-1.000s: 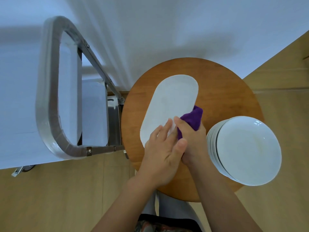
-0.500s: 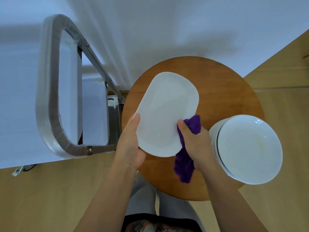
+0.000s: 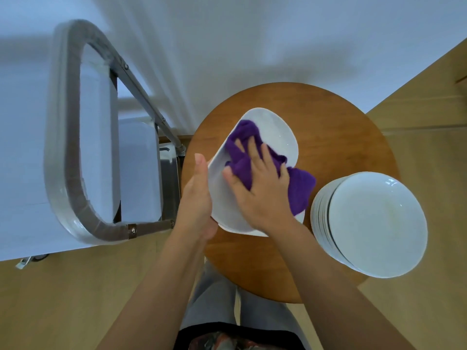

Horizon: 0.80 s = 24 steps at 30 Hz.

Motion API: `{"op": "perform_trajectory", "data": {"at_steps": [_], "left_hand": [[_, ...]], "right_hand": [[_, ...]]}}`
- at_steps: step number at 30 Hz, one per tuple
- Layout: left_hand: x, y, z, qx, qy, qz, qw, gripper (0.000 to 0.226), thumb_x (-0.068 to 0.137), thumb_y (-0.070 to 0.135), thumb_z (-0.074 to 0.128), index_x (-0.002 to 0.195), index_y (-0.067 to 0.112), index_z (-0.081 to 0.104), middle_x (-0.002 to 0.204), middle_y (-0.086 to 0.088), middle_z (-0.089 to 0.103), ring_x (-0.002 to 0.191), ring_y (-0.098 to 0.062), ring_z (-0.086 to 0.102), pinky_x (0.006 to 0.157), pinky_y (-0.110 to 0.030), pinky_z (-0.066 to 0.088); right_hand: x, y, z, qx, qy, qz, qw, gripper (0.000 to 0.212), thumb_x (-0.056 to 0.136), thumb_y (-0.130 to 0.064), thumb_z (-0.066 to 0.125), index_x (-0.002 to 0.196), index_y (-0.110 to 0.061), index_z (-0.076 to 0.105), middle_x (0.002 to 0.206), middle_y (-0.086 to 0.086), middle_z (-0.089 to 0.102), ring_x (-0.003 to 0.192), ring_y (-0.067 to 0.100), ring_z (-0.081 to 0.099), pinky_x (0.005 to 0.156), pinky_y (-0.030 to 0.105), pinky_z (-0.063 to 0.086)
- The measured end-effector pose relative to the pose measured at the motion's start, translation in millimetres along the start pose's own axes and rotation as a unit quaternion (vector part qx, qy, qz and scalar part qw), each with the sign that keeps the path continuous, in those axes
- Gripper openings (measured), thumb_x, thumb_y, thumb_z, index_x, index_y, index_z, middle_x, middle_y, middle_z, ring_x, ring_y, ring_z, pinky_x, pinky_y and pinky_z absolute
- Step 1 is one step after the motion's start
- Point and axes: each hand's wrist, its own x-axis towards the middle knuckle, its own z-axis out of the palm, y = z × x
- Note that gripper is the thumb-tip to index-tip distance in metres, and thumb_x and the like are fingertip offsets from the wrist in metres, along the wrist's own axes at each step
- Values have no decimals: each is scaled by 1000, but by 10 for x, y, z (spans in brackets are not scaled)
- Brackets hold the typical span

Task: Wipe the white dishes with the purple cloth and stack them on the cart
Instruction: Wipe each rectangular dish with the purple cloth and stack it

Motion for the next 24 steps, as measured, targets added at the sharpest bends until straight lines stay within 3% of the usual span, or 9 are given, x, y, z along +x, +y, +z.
{"op": "perform_trajectory", "data": {"at_steps": [5,8,10,12,15,17,20,22,24], "left_hand": [[275,51,-102,-46,37,-26,998,55,78,61,52,110,18,63,99,-5,74,89,-22,72,70,-36,59],[499,105,-80,-75,30,-65,995,54,78,56,57,117,18,59,103,-8,73,90,-27,71,69,-39,58],[639,96,-22,-69,8,-80,994,40,89,53,48,112,23,61,99,-7,74,88,-26,72,68,-38,58],[807,81,14,-57,6,-81,995,34,95,51,41,104,28,64,99,-5,74,88,-26,72,68,-39,58],[1105,114,27,-22,27,-82,996,36,94,56,39,111,33,61,109,-3,72,94,-26,70,74,-43,58],[1309,127,38,19,77,-81,994,44,90,58,46,123,30,56,121,-3,67,106,-25,66,87,-44,55],[1576,96,53,79,138,-62,985,60,87,59,52,136,24,46,140,-2,50,128,-23,50,106,-45,40],[1694,108,97,89,116,-84,986,58,86,60,51,134,27,47,138,-3,53,125,-26,52,105,-48,42],[1803,121,143,110,97,-108,983,53,88,60,47,129,27,50,129,-2,59,114,-28,59,97,-48,48]], "right_hand": [[-284,36,92,145,-103,-46,983,47,89,-47,41,134,-32,46,136,-20,47,128,-20,17,113,23,-8],[-253,159,15,181,-74,-19,981,33,85,-38,54,113,-24,60,100,-41,44,107,-38,17,111,34,16],[-136,220,-82,158,-65,16,985,15,80,-42,54,89,-29,58,80,-34,47,99,-28,36,101,37,34],[-26,303,-196,158,-52,60,984,21,79,-45,52,67,-28,53,59,-21,51,75,-5,54,80,33,45],[82,420,-361,323,33,165,931,25,77,-40,55,60,-23,55,48,-12,50,52,3,54,51,21,44],[131,515,-438,386,106,220,889,25,77,-38,56,57,-23,58,48,-12,50,51,4,54,50,19,46],[244,676,-457,454,169,327,811,19,83,-39,61,69,-26,57,52,-11,55,64,16,57,66,36,51],[302,759,-431,458,188,377,783,17,85,-41,59,77,-27,55,51,-14,56,67,16,58,69,38,51],[324,798,-405,444,188,386,786,23,87,-40,58,68,-27,57,48,-15,54,61,11,57,65,35,49]]}}
